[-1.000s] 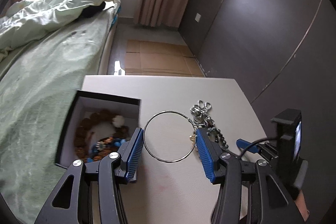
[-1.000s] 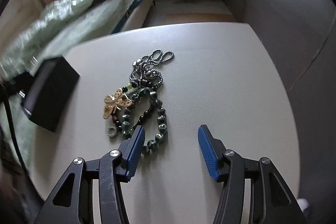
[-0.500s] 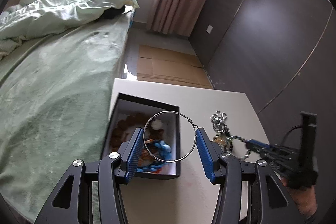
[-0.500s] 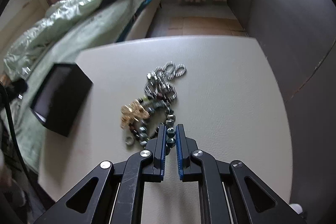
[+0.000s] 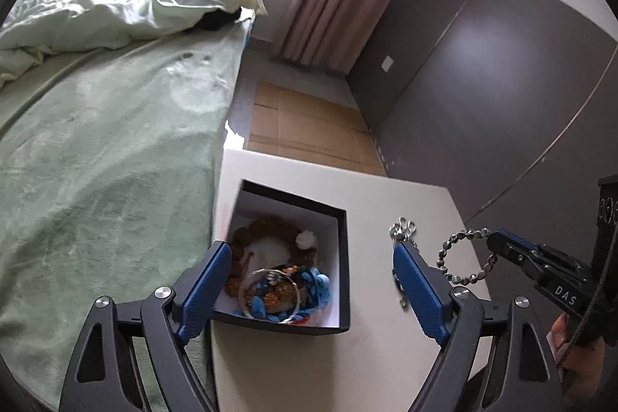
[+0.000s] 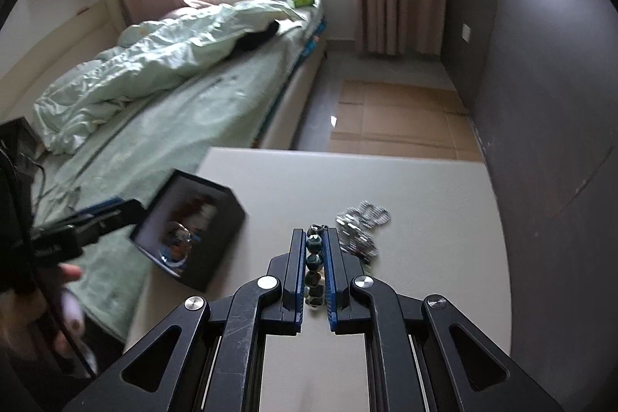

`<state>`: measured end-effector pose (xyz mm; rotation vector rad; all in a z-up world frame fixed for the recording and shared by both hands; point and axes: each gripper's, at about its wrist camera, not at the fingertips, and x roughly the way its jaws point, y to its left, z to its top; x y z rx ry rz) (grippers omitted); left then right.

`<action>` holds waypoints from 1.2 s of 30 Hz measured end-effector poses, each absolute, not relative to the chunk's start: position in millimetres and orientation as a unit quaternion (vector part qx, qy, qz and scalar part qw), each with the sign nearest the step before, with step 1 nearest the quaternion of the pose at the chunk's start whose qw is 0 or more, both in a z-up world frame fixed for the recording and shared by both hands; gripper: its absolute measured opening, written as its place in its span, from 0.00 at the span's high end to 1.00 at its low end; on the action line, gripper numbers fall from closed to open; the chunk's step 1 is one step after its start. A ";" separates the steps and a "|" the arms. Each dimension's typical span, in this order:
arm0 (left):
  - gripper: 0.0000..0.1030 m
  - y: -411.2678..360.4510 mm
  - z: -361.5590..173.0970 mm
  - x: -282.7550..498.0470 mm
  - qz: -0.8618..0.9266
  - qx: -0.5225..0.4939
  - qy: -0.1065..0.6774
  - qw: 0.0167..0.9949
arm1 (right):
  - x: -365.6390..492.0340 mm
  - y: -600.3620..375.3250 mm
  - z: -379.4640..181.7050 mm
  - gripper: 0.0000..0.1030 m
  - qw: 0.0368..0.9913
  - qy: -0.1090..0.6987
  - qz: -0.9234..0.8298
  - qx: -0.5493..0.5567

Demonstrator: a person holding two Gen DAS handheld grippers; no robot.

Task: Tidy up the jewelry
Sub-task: 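Open the left tool to drop the silver hoop into the box while right carries strand, then open the right tool over the box to drop the dark bead strand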

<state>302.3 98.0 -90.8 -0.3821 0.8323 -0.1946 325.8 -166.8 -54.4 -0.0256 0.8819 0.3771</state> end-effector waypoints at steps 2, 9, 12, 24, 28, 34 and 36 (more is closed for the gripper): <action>0.16 106.4 -88.7 298.3 -0.088 -0.185 0.397 0.894 | 324.8 -154.4 -45.0 0.90 0.888 0.417 0.192 -0.015; 0.16 137.3 -84.7 284.2 -0.068 -0.196 0.390 0.897 | 326.3 -110.3 -30.5 0.90 0.884 0.404 0.234 -0.017; 0.16 149.6 -83.6 279.8 -0.060 -0.201 0.387 0.898 | 326.6 -90.6 -29.7 0.90 0.880 0.403 0.250 -0.019; 0.16 177.6 -75.2 264.5 -0.043 -0.207 0.379 0.901 | 339.2 -35.7 -39.5 0.40 0.858 0.419 0.297 0.001; 0.16 174.7 -75.6 263.0 -0.045 -0.204 0.380 0.901 | 336.1 -51.5 -41.2 0.38 0.865 0.414 0.283 0.023; 0.16 156.7 -76.8 268.5 -0.062 -0.198 0.384 0.900 | 324.9 -84.0 -40.3 0.38 0.871 0.412 0.265 0.035; 0.16 148.6 -76.4 270.0 -0.070 -0.196 0.385 0.899 | 321.6 -95.6 -39.8 0.38 0.873 0.412 0.257 0.038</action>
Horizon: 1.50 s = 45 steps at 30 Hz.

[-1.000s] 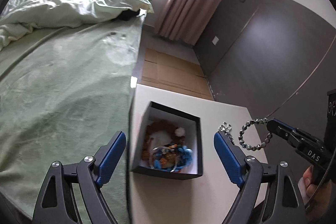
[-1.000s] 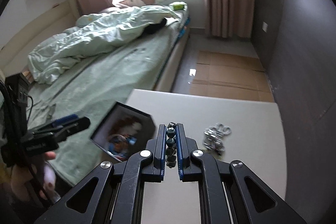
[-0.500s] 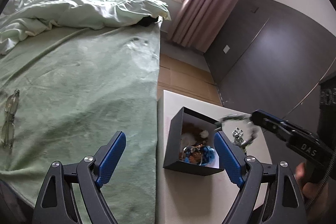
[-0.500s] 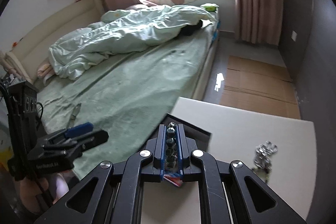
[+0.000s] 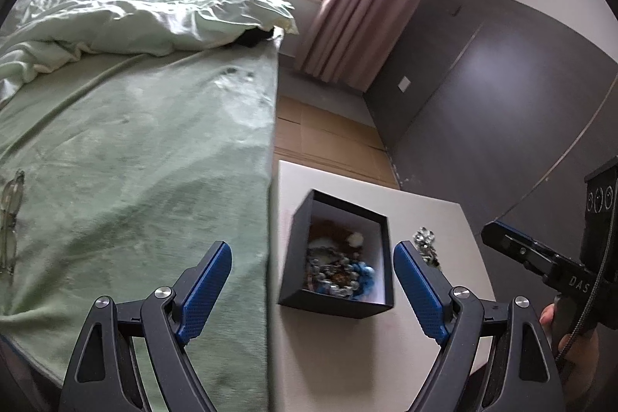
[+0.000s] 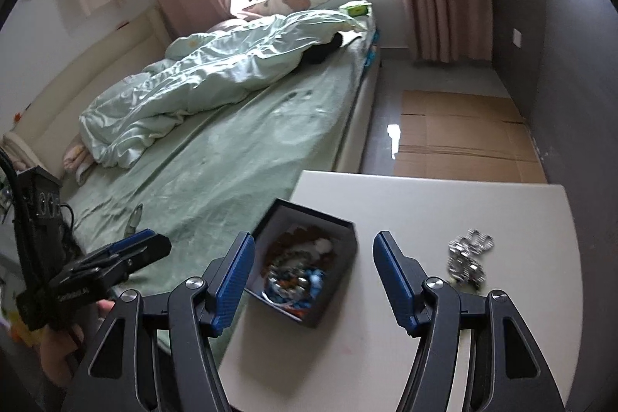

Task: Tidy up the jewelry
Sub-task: 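Open the right tool over the box to drop the dark bead strand, then lower the left tool onto the gold flower charm strand and grasp it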

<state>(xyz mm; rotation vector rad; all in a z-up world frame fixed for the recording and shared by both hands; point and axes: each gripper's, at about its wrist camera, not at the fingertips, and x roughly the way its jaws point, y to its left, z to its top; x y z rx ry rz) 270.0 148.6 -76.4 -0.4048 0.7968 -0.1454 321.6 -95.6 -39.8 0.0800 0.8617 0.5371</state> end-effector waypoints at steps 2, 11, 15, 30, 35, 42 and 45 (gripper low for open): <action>0.16 139.8 -75.3 271.4 -0.078 -0.192 0.385 0.899 | 318.2 -107.8 -39.9 0.38 0.876 0.413 0.245 0.042; 0.14 92.1 -73.6 281.1 -0.117 -0.161 0.391 0.899 | 295.7 -168.0 -50.5 0.21 0.890 0.406 0.187 0.089; 0.03 69.8 -70.0 283.4 -0.124 -0.147 0.383 0.903 | 288.9 -196.7 -60.1 0.15 0.891 0.408 0.160 0.118; 0.00 0.5 -75.1 299.7 -0.149 -0.097 0.400 0.899 | 269.0 -269.9 -73.5 0.00 0.899 0.377 0.135 0.178; 0.00 -21.4 -80.9 303.7 -0.161 -0.082 0.406 0.896 | 265.1 -287.9 -86.2 0.00 0.898 0.375 0.134 0.189; 0.00 -45.6 -89.8 316.5 -0.174 -0.076 0.417 0.889 | 262.4 -321.3 -102.2 0.00 0.897 0.375 0.116 0.205; 0.07 -53.2 -95.4 323.0 -0.175 -0.074 0.424 0.885 | 262.7 -330.4 -109.2 0.00 0.894 0.376 0.117 0.213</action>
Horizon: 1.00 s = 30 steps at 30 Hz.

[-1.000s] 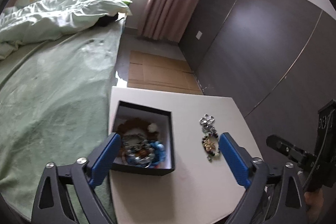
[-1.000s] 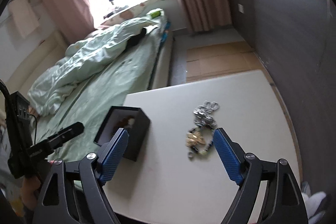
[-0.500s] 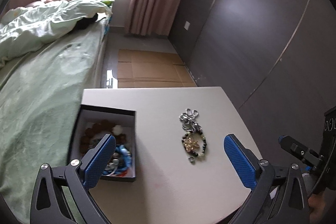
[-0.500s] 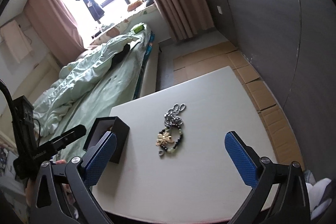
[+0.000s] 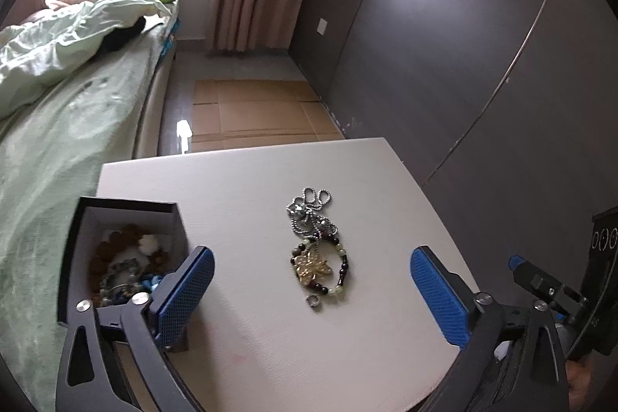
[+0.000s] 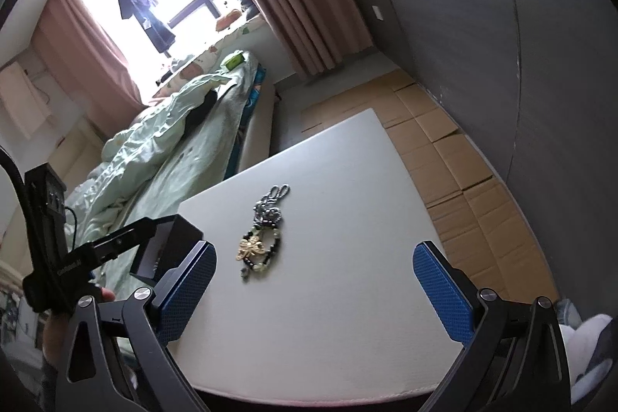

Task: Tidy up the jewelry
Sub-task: 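Lower the left tool onto the gold flower charm strand and grasp it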

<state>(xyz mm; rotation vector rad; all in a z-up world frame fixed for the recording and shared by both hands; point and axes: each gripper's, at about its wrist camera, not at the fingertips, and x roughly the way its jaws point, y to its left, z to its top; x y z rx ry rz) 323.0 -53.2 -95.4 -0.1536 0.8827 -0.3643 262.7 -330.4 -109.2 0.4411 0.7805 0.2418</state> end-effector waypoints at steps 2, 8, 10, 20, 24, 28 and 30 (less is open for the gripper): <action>0.14 -59.8 -101.4 328.1 -0.177 -0.072 0.433 0.881 | 263.5 -335.4 -114.5 0.00 0.892 0.379 0.117 0.217; 0.32 -77.8 -123.6 343.2 -0.183 -0.065 0.466 0.863 | 268.9 -344.3 -128.8 0.02 0.885 0.390 0.115 0.226; 0.40 -80.5 -133.9 347.5 -0.182 -0.064 0.480 0.856 | 271.3 -346.0 -132.2 0.03 0.884 0.393 0.114 0.227; 0.46 -86.4 -166.7 357.0 -0.173 -0.055 0.515 0.838 | 282.5 -348.0 -148.3 0.03 0.874 0.408 0.115 0.235; 0.48 -92.4 -179.0 359.8 -0.167 -0.045 0.521 0.836 | 284.2 -346.7 -152.7 0.03 0.872 0.414 0.116 0.236; 0.60 -101.4 -181.8 357.0 -0.155 -0.011 0.517 0.842 | 284.4 -346.3 -154.7 0.03 0.871 0.416 0.115 0.234; 0.74 -101.0 -181.3 355.0 -0.151 -0.002 0.515 0.844 | 284.5 -346.3 -155.5 0.03 0.871 0.418 0.114 0.234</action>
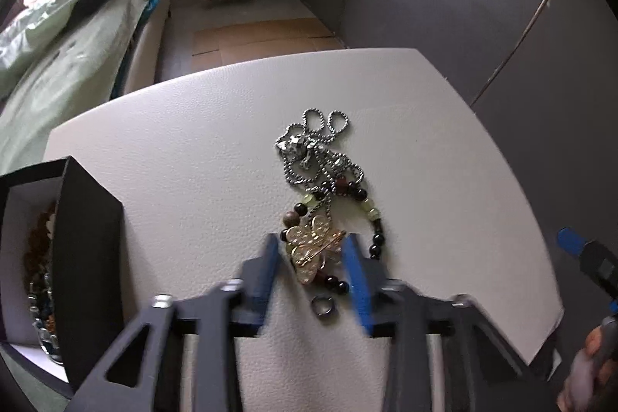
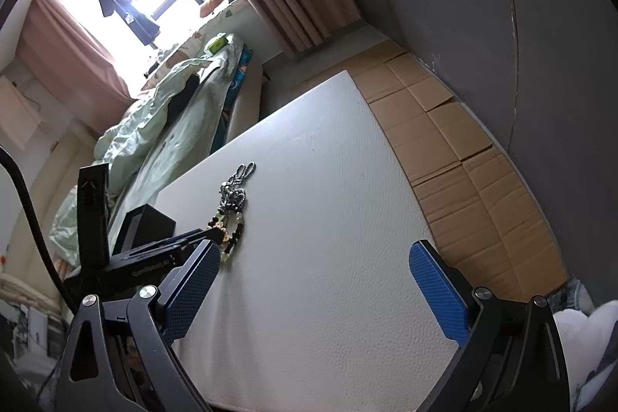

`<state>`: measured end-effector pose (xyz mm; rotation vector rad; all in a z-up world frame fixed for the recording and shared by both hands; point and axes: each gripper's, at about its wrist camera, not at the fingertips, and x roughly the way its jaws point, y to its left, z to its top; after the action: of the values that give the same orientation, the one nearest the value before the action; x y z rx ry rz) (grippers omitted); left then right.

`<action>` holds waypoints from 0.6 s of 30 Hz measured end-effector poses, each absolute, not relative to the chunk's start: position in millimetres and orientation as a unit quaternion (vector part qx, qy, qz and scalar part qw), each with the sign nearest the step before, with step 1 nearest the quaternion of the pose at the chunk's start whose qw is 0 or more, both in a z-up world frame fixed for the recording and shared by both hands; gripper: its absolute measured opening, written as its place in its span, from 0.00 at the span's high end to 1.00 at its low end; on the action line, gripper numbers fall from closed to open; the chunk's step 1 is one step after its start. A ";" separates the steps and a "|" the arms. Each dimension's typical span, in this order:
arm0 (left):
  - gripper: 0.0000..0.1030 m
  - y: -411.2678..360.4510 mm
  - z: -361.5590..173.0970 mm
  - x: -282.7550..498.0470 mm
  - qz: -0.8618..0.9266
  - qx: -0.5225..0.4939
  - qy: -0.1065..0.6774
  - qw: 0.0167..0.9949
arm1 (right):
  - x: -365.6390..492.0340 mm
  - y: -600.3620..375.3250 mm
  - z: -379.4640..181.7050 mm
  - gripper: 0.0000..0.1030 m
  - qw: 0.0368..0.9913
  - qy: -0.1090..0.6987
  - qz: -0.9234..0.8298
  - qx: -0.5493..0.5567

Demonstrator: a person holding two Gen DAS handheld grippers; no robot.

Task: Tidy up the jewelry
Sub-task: 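Lower the left tool onto the gold flower charm strand and grasp it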

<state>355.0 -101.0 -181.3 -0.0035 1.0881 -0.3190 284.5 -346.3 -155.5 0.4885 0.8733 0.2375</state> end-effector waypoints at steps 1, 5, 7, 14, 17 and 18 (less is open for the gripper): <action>0.75 -99.5 -180.9 354.6 -0.152 -0.004 0.516 0.843 | 284.5 -346.2 -156.0 0.03 0.870 0.419 0.113 0.234; 0.80 -92.2 -175.3 352.1 -0.154 -0.009 0.513 0.844 | 284.2 -343.5 -157.1 0.03 0.869 0.421 0.114 0.234; 0.85 -88.8 -169.8 349.7 -0.156 -0.012 0.508 0.847 | 283.6 -341.6 -156.2 0.03 0.869 0.421 0.116 0.232; 0.90 -82.6 -148.7 348.5 -0.164 -0.024 0.492 0.855 | 286.6 -330.8 -152.2 0.03 0.869 0.421 0.131 0.224; 0.90 -79.9 -139.6 344.9 -0.168 -0.026 0.482 0.860 | 292.1 -321.6 -154.2 0.17 0.865 0.428 0.146 0.219; 0.90 -78.1 -137.3 344.5 -0.169 -0.029 0.480 0.860 | 295.7 -318.6 -155.2 0.21 0.862 0.433 0.151 0.217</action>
<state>344.5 -78.1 -137.3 -0.0602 1.0082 -0.3550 295.7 -318.6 -155.2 0.4560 0.9078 0.3167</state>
